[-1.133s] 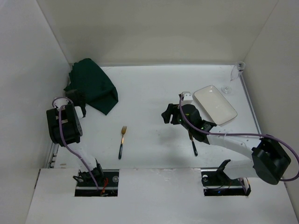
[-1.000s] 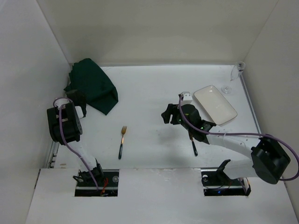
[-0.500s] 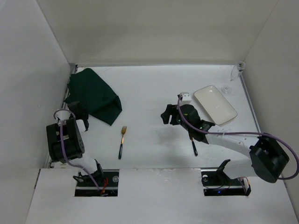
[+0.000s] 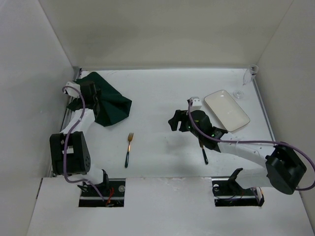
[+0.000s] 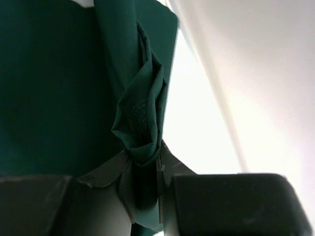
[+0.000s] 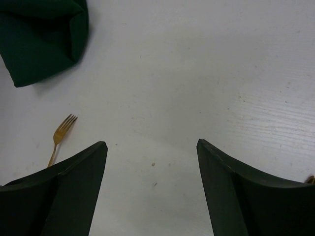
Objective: Set the dinner table for one person
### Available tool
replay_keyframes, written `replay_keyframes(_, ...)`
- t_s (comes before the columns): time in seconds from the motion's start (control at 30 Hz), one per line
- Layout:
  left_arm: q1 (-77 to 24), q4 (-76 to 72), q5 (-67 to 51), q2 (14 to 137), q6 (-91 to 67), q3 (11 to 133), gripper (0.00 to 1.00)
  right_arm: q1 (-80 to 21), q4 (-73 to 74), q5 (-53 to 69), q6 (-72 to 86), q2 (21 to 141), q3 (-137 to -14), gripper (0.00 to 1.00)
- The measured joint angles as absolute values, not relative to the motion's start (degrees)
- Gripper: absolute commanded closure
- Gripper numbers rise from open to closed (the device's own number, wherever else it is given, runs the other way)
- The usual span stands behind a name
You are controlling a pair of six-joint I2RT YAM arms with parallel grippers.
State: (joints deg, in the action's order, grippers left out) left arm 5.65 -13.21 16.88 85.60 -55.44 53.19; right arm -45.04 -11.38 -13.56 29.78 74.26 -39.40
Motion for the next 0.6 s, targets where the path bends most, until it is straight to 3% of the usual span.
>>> replay_keyframes(0.13,2.9,-11.7,19.2,85.0,-54.9,54.1,0.88,-45.0,-11.4,-13.5,29.8,73.8,-39.4,0.2)
replay_keyframes(0.3,6.0,-11.0,20.6,78.5,-56.3,44.4,0.88,-45.0,-11.4,-13.5,29.8,73.8,-39.4,0.19)
replay_keyframes(0.6,14.0,-10.5,19.5,74.3,-57.8,34.3,0.61,-45.0,-11.1,-13.5,29.8,75.5,-39.4,0.19)
